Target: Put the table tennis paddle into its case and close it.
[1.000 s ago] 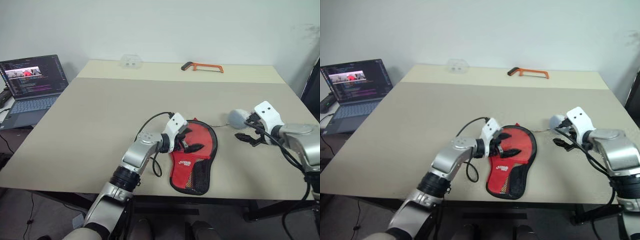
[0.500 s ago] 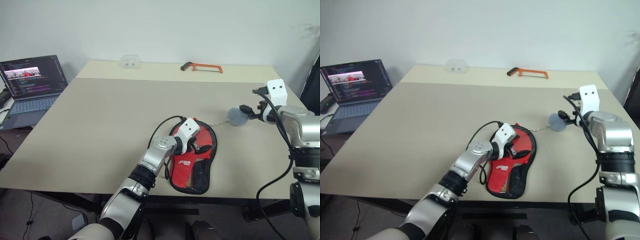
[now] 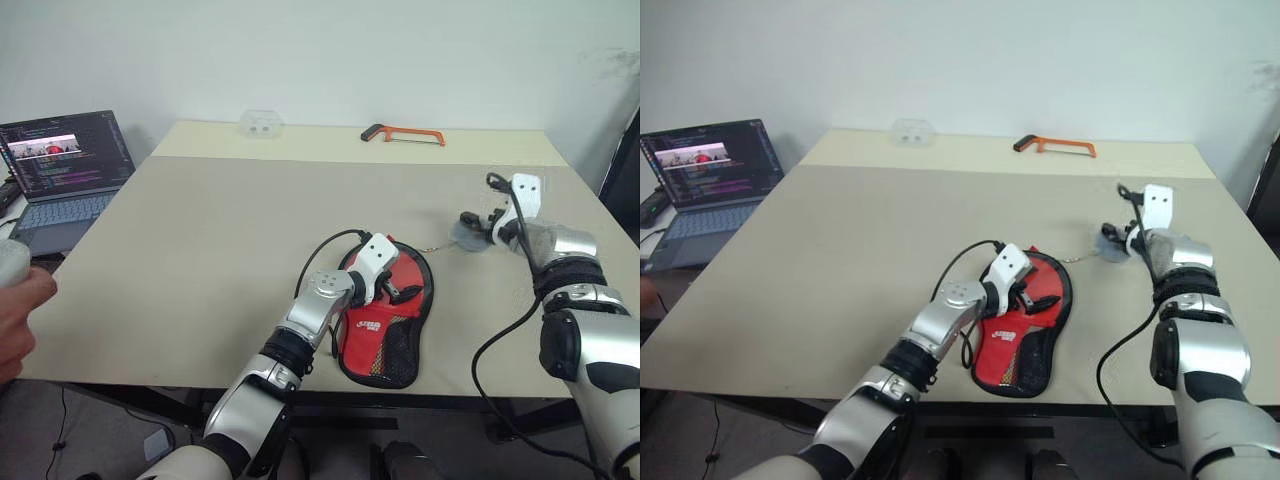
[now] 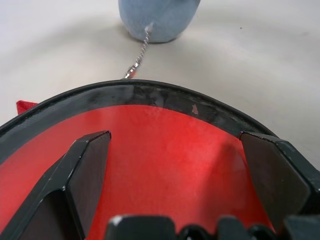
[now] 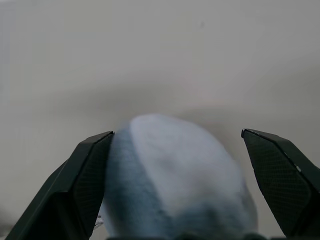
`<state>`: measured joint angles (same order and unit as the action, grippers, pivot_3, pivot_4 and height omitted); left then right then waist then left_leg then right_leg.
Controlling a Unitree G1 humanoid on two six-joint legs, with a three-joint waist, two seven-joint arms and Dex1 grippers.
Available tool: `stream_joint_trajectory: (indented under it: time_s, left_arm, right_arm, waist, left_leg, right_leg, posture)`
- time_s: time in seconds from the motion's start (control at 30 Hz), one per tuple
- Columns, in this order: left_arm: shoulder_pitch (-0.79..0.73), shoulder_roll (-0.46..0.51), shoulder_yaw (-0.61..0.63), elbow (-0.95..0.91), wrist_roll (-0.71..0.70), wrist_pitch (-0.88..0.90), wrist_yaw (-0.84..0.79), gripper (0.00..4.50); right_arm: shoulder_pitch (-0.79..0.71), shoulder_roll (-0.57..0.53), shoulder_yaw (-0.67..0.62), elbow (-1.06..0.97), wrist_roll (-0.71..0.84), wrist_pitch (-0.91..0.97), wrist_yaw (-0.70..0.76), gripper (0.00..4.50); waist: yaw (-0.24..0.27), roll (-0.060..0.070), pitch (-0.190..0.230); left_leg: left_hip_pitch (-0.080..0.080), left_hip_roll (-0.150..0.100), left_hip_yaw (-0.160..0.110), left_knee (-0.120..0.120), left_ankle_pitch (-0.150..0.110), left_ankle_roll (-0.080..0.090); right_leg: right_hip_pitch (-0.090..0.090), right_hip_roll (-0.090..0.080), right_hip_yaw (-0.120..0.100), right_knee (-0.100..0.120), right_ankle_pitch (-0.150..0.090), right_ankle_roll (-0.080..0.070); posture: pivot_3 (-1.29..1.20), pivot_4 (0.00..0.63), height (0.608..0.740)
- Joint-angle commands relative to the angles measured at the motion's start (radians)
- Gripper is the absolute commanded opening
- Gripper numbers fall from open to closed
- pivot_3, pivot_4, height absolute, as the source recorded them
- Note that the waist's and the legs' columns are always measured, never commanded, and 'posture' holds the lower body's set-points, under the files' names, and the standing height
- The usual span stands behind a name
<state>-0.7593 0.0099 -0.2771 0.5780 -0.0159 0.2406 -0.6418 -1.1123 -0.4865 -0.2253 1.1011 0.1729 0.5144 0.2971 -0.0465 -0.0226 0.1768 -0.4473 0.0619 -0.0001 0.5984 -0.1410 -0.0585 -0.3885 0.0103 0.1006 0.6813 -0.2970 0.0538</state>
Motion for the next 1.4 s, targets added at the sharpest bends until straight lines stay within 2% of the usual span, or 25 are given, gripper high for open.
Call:
stream_joint_trajectory:
  time_s: [0.03,0.37,0.63,0.8,0.9,1.07,1.27,1.4]
  left_arm:
    - [0.033,-0.003,-0.01,-0.017,0.012,0.031,0.003,4.5]
    - [0.027,-0.013,-0.014,-0.012,0.025,0.054,0.012,4.5]
    - [-0.013,-0.035,-0.013,0.058,0.045,0.062,0.038,4.5]
    - [-0.026,-0.045,-0.008,0.08,0.047,0.057,0.04,4.5]
    - [-0.029,-0.049,-0.009,0.092,0.049,0.055,0.044,4.5]
    - [-0.031,-0.056,-0.006,0.109,0.056,0.064,0.058,4.5]
    - [-0.033,-0.058,-0.002,0.134,0.061,0.066,0.073,4.5]
    - [-0.035,-0.06,-0.002,0.144,0.061,0.063,0.071,4.5]
  right_arm:
    - [-0.026,0.0,0.019,-0.008,-0.018,-0.006,0.017,4.46]
    - [0.037,0.029,0.047,-0.031,-0.041,0.034,0.002,4.46]
    - [0.079,0.044,0.033,-0.079,-0.035,0.046,-0.05,1.94]
    - [0.089,0.034,0.018,-0.112,-0.033,0.03,-0.092,0.88]
    - [0.089,0.022,0.024,-0.154,-0.039,0.032,-0.097,0.77]
    - [0.141,-0.011,0.075,-0.352,-0.061,0.095,-0.054,0.67]
    - [0.317,-0.148,0.172,-0.619,-0.09,0.212,0.113,0.67]
    - [0.396,-0.219,0.199,-0.721,-0.1,0.248,0.175,0.67]
  waist:
    - [-0.002,0.0,0.0]
    - [-0.004,0.0,0.0]
    - [-0.001,0.001,-0.001]
    - [0.001,0.001,-0.001]
    - [0.001,0.001,-0.001]
    - [0.003,0.001,-0.001]
    - [0.019,0.002,-0.001]
    - [0.015,0.004,-0.003]
  left_leg:
    - [0.0,0.0,0.0,0.0,0.0,0.0]
    - [0.0,0.0,0.0,0.0,0.0,0.0]
    - [0.002,0.0,-0.001,0.002,0.0,0.0]
    - [0.002,-0.001,-0.001,0.006,0.0,0.0]
    - [0.002,-0.001,-0.001,0.007,0.0,0.0]
    - [0.001,-0.001,-0.001,0.007,0.0,0.0]
    - [0.0,-0.001,-0.001,0.007,0.0,0.0]
    - [-0.001,-0.001,-0.001,0.007,0.0,0.0]
  right_leg:
    - [0.0,0.0,0.0,0.0,0.0,0.0]
    - [0.0,0.0,0.0,0.0,0.0,0.0]
    - [0.003,0.0,-0.001,0.0,0.0,0.003]
    - [0.005,0.0,0.0,0.0,0.001,0.006]
    - [0.005,0.0,0.0,0.0,0.001,0.007]
    - [0.004,0.0,0.0,0.0,0.001,0.007]
    - [0.004,-0.001,0.0,-0.001,0.001,0.008]
    - [0.003,-0.001,0.0,-0.001,0.001,0.008]
  posture:
    - [0.0,0.15,0.74]
    - [0.0,0.15,0.74]
    - [0.0,0.15,0.74]
    - [0.0,0.15,0.74]
    - [0.0,0.15,0.74]
    - [0.0,0.15,0.74]
    - [0.0,0.15,0.74]
    - [0.0,0.15,0.74]
